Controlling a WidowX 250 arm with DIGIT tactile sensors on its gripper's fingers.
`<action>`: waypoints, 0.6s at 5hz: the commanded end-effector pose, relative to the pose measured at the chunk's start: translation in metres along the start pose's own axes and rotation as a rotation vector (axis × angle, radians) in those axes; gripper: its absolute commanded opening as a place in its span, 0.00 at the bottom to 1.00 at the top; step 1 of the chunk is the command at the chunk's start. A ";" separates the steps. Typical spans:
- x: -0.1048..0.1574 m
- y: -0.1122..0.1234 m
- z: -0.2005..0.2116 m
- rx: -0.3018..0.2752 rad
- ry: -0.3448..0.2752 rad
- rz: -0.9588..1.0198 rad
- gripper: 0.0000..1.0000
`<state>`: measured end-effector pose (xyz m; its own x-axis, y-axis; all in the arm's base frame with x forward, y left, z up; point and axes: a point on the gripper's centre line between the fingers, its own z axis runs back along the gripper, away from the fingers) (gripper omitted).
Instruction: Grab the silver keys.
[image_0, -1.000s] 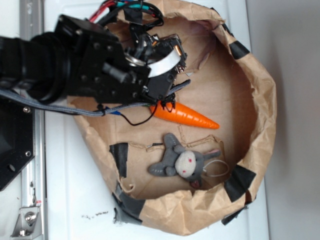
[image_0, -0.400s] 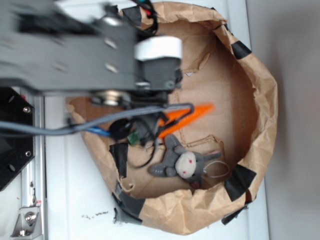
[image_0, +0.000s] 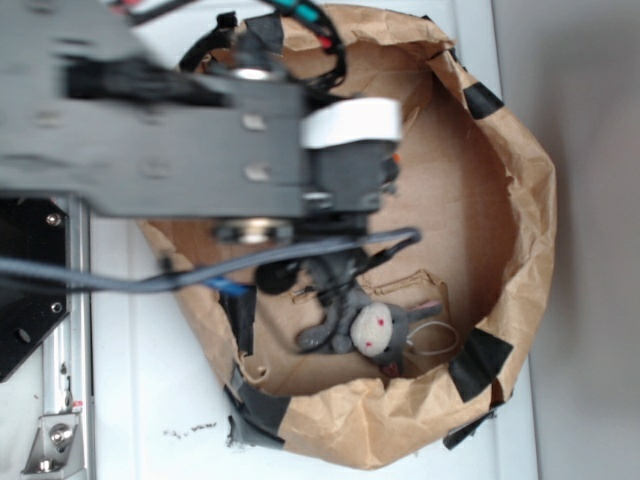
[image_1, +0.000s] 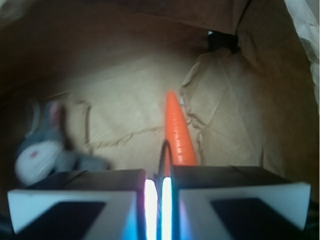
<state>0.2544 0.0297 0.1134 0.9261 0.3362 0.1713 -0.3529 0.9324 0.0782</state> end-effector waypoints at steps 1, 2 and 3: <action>0.022 0.006 0.018 -0.062 -0.044 0.021 0.00; 0.025 0.005 0.015 -0.079 -0.030 0.037 0.00; 0.026 0.004 0.011 -0.083 -0.012 0.047 0.00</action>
